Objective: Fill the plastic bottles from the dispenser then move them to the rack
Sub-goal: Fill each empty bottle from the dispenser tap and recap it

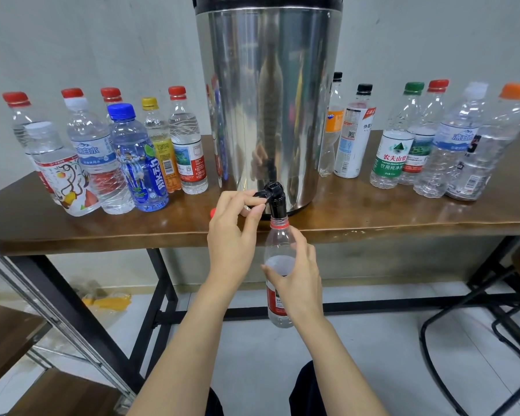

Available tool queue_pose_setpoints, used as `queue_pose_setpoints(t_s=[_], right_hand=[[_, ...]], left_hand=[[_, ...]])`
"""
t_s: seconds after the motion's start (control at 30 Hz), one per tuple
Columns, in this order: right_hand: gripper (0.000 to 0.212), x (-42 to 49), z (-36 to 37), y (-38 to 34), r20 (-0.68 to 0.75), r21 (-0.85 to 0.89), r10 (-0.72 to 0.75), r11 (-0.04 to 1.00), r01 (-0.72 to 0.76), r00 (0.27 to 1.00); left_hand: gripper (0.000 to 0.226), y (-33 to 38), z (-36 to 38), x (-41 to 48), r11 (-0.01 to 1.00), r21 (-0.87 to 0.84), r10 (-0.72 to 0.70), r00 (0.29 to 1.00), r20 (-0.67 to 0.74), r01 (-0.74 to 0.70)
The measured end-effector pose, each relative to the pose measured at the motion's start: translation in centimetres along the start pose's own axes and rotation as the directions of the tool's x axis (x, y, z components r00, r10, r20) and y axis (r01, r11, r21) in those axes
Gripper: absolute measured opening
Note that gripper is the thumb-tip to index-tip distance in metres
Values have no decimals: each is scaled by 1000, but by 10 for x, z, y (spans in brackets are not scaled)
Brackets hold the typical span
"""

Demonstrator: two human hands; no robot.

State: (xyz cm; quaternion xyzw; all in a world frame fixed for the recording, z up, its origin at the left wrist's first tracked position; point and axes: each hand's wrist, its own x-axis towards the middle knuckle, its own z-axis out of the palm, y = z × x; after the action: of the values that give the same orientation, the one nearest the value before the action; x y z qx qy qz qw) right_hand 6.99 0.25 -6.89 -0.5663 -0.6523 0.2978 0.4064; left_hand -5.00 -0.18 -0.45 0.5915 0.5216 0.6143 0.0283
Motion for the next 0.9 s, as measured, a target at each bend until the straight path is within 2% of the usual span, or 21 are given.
queue_pose_setpoints(t_s=[0.9], right_hand=[[87,0,-2,1,3,14,-3,1000,3,1000]], left_hand=[[11,1,1,-1,1000,-17,-23,1000,-7,23]])
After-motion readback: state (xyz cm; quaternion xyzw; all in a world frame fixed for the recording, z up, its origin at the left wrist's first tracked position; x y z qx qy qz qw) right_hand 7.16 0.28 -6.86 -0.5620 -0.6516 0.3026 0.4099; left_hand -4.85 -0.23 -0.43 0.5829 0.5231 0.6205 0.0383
